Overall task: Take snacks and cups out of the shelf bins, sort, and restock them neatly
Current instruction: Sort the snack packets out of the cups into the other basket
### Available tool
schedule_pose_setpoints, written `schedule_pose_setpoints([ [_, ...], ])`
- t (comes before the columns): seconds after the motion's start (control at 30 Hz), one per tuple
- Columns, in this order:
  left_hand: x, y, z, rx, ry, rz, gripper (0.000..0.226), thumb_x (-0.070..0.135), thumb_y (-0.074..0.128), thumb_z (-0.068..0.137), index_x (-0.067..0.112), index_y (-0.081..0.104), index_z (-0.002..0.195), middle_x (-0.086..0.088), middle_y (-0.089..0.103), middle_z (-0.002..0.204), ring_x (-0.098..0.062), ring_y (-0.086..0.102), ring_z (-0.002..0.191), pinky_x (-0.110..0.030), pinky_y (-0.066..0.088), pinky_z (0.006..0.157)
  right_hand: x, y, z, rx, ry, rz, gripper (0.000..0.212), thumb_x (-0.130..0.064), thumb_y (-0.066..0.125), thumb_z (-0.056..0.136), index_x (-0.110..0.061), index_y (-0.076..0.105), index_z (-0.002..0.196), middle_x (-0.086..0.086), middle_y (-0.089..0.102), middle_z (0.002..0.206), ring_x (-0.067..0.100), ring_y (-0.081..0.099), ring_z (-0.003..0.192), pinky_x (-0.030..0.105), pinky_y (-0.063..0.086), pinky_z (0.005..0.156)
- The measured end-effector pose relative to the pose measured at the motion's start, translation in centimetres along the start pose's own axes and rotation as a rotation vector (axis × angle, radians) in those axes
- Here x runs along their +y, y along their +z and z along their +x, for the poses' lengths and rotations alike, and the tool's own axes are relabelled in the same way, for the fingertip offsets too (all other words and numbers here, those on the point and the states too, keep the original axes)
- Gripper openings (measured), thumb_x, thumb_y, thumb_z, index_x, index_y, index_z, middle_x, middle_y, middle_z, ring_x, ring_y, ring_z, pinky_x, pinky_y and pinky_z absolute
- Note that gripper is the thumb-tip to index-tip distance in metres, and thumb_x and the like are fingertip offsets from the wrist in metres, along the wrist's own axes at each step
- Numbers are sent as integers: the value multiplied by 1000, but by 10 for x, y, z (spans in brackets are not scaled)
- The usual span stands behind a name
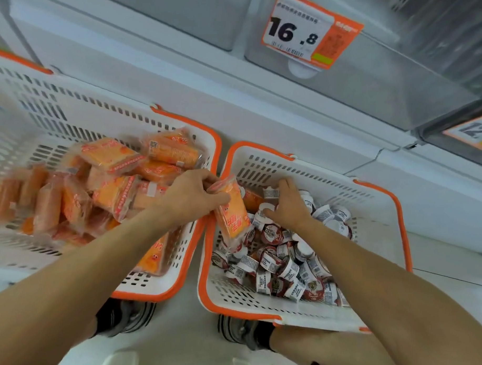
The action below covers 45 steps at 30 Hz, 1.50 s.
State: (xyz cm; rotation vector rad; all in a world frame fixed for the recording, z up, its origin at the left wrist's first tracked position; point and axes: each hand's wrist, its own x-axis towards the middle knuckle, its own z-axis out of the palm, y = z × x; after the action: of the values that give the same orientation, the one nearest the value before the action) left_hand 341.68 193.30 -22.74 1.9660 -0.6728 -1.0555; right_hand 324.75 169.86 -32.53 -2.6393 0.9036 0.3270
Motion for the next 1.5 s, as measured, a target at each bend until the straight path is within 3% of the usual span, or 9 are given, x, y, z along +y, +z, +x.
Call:
schedule_pose_setpoints([
  [0.17,3,0,0,-8,-7,-28,21,29,74,86,23,62,104,6,69,94,-10,68,79,-27,60,70,4,0,-2,-163,54,-37,87,-27,78,78,-17,32,151,16,41,141,35,37,132,49,39,110],
  [0.33,3,0,1,-3,-8,-29,18,32,73,87,24,63,99,5,70,92,-15,69,80,-38,61,75,8,3,-25,-212,-103,-135,57,-34,71,83,-22,51,135,11,36,146,32,34,135,46,39,109],
  [0.43,3,0,1,4,-16,-39,17,32,73,87,24,63,98,4,71,91,-15,69,77,-38,61,73,-2,-3,-28,-337,-127,63,32,-40,63,91,-18,66,114,3,67,120,19,62,101,43,53,93],
  [0.57,1,-1,3,10,-10,-34,17,32,74,86,22,65,98,3,71,89,-14,69,75,-29,59,66,-12,-10,-1,-89,-65,189,25,-25,63,95,-13,69,116,9,70,117,26,64,104,44,53,91],
  [0.7,-3,-1,2,18,-13,-63,20,31,75,86,21,66,100,4,71,88,-8,66,69,-15,48,55,-14,7,34,-209,25,129,53,-34,73,88,-19,58,137,4,62,137,26,58,124,42,48,103],
  [0.87,-2,-1,1,15,-35,-12,27,36,75,84,26,64,106,7,71,93,-8,68,78,-24,54,68,-27,18,37,-159,-36,44,40,-33,63,94,-22,63,133,8,67,128,31,60,117,41,51,98],
  [1.07,9,-13,-6,8,-18,-67,24,41,70,88,26,65,105,1,74,86,-14,70,70,-29,58,63,-41,-60,-1,-186,85,63,47,-46,56,97,-8,58,69,5,50,63,17,47,54,28,39,55],
  [1.33,24,-95,-24,368,5,-82,13,40,67,92,28,70,97,2,74,87,-23,71,86,-38,56,79,-130,-145,-54,-238,-97,640,38,-43,68,93,-6,70,100,4,69,87,25,73,83,33,55,70],
  [1.5,9,-111,-26,559,-135,375,79,58,60,79,16,46,145,-21,55,135,-41,48,127,-49,38,107,-170,-109,-51,-191,-84,721,58,-57,63,90,-17,60,132,-5,65,119,14,69,101,32,57,88],
])
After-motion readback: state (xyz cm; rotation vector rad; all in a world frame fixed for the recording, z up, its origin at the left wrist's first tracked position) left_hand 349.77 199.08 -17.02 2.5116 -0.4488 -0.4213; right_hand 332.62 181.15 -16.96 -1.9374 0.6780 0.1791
